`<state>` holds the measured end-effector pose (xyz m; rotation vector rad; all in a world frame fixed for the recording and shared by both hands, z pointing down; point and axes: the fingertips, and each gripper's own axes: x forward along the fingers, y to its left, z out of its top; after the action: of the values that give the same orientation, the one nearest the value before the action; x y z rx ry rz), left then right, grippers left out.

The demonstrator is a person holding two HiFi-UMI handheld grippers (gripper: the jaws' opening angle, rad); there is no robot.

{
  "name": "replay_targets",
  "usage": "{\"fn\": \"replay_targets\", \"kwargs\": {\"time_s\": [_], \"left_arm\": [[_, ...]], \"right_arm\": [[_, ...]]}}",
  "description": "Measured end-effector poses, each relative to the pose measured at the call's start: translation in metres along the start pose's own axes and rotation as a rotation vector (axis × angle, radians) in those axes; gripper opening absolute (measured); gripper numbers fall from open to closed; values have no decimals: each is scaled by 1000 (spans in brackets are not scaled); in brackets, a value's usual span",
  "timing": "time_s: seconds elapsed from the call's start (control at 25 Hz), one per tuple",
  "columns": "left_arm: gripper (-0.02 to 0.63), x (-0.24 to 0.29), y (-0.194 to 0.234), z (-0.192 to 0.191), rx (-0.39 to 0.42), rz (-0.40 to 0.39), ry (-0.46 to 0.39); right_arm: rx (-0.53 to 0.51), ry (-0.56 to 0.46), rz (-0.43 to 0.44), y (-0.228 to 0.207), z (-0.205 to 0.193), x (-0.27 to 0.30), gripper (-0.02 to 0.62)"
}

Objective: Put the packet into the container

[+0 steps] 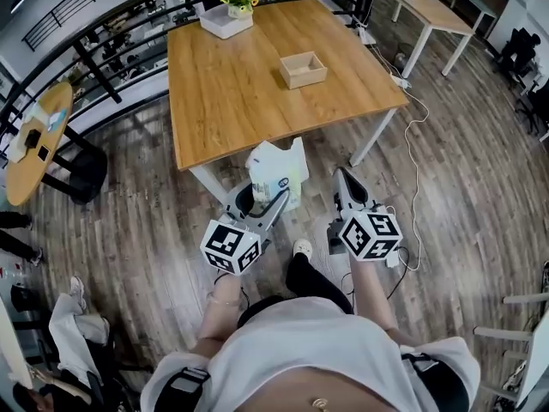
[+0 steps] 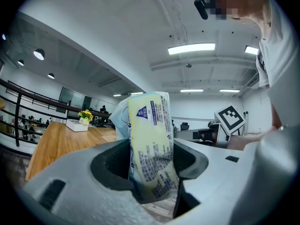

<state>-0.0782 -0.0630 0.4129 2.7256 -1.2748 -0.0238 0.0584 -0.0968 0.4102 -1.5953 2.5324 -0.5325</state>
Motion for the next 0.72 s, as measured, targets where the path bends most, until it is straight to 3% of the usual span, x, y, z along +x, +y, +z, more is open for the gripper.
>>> {"fn": "replay_targets", "kwargs": {"time_s": [0.32, 0.72], "left_arm": [[235, 63, 35, 9, -2, 25, 3], [235, 128, 51, 4, -10, 18, 6]], "right_arm": [[-15, 16, 44, -34, 26, 66, 12], [-4, 26, 53, -78, 34, 107, 12]]}}
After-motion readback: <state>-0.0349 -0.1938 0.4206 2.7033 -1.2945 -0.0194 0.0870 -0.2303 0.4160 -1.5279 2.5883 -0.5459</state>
